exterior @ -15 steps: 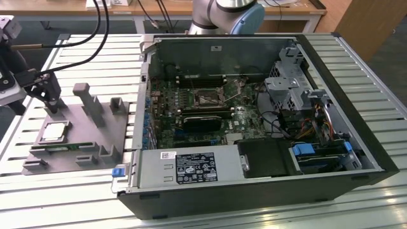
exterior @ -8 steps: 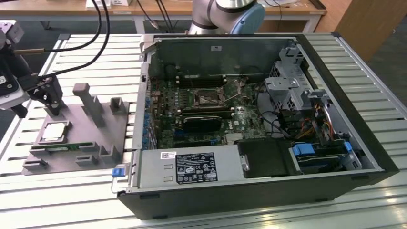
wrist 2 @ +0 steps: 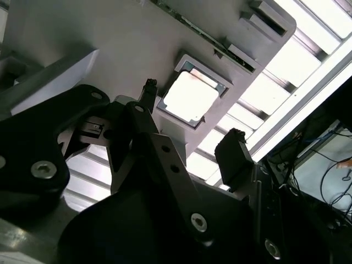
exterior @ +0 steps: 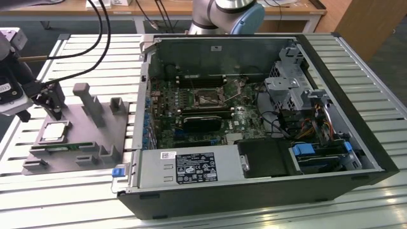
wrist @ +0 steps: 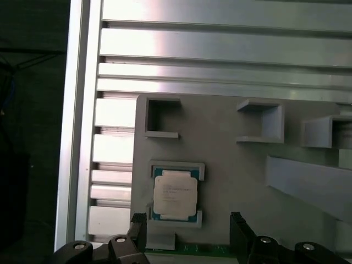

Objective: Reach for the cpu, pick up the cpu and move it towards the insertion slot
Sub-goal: 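Pick up the cpu and move it towards the insertion slot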

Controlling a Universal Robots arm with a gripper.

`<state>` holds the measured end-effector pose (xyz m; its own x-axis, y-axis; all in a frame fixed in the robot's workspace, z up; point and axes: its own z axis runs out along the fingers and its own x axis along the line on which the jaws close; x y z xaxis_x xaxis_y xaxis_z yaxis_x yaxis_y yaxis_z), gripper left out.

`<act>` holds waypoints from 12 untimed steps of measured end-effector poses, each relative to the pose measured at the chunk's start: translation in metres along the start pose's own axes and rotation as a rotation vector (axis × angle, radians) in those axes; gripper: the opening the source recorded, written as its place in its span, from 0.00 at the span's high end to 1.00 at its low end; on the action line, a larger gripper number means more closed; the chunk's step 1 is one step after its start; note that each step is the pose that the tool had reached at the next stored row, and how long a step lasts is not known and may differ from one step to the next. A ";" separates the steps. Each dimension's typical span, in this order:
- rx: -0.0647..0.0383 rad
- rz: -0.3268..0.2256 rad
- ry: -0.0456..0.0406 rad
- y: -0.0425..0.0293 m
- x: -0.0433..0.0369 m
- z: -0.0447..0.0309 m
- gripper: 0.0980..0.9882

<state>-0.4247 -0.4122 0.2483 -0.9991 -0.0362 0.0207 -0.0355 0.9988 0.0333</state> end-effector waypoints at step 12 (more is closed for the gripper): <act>0.002 -0.004 -0.0011 -0.0015 0.0019 0.0202 0.32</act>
<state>-0.4269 -0.4131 0.2281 -0.9990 -0.0404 0.0194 -0.0397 0.9987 0.0318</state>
